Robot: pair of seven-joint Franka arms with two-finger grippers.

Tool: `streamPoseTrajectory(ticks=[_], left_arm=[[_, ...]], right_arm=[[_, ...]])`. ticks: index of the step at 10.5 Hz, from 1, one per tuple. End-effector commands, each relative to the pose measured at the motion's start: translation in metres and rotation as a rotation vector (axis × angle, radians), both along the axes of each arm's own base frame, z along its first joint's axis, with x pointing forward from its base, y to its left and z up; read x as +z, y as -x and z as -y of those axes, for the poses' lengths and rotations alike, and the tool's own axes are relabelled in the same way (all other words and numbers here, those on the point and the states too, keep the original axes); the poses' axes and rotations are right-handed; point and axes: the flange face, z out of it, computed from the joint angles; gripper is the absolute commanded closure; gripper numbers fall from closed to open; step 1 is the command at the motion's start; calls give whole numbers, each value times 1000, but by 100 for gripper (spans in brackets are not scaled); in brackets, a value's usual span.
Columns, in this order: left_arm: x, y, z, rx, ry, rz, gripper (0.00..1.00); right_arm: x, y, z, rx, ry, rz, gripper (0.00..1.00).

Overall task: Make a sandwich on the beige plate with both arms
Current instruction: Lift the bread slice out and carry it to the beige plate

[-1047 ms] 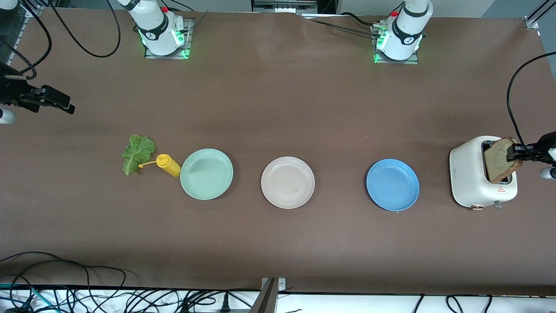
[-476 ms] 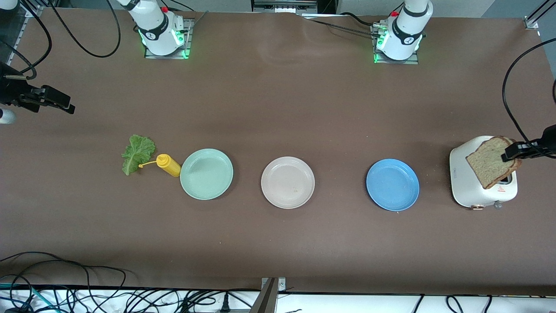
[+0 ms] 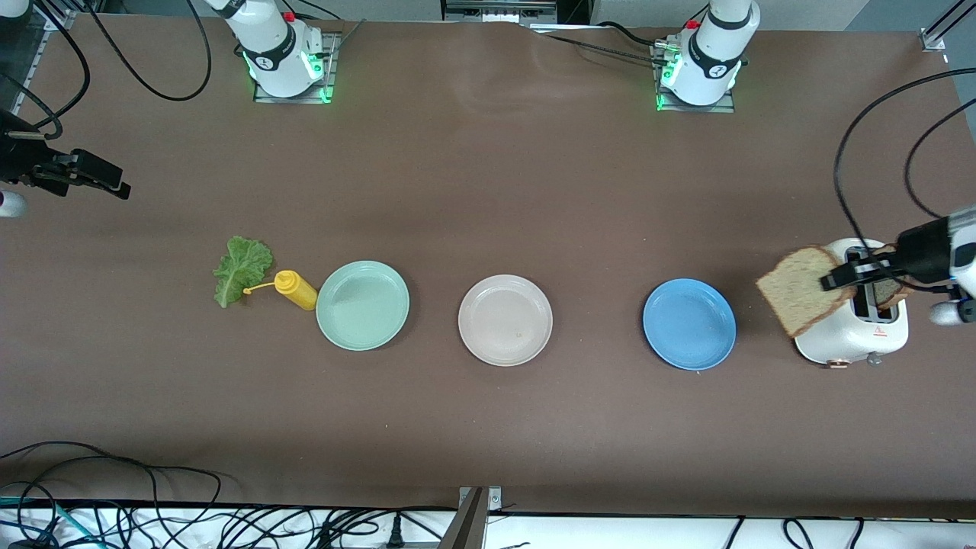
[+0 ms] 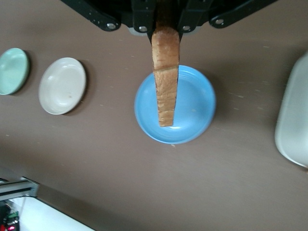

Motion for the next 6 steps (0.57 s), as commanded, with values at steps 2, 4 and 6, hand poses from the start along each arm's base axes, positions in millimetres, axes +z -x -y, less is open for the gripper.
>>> streamPoseTrajectory(ticks=[2,4,6], left_arm=[[-17,-8,66,63,152,-59,100],[-40,-13,112,76,181,-65,100],[-66,-15,163,112,225,-70,100]], right_arm=[[4,1,2,0,-21,-4,0],[4,1,2,0,-21,-4,0],[4,1,2,0,-21,-4,0]])
